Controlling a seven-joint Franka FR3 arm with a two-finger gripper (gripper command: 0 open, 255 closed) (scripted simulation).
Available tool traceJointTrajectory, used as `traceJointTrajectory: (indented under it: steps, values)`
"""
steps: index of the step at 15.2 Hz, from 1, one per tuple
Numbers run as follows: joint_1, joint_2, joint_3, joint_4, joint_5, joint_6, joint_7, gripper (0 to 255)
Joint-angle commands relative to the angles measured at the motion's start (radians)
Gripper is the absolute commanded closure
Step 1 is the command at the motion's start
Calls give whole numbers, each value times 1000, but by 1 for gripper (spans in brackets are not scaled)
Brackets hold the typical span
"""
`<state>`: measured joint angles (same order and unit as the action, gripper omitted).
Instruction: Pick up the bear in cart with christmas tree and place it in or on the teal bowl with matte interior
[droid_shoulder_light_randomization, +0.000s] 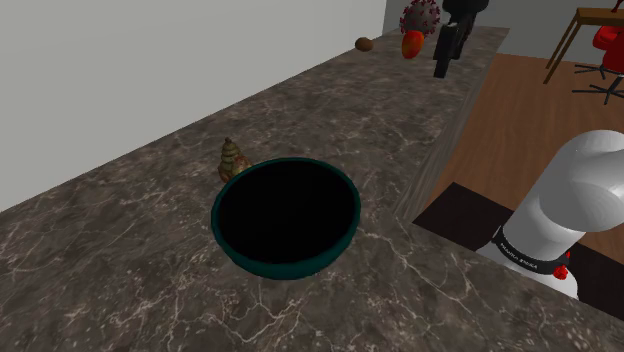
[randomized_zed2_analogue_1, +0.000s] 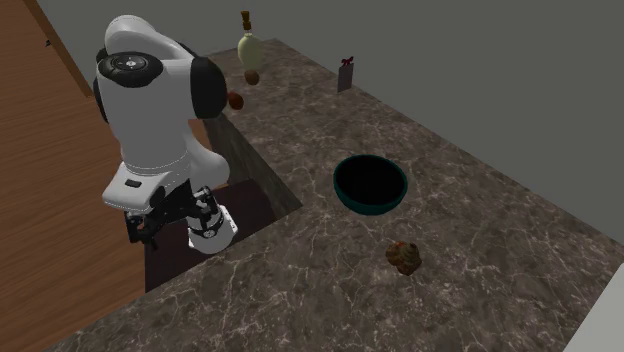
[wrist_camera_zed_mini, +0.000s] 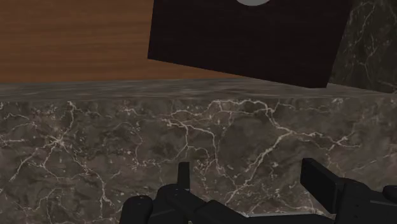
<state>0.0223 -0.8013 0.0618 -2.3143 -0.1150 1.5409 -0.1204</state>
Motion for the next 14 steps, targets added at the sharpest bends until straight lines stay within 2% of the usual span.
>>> traceJointTrajectory:
  steps: [1,14]
  values:
    - [0,0,0,0,0,0,0,0]
    - [82,190,195,19,193,236,235,0]
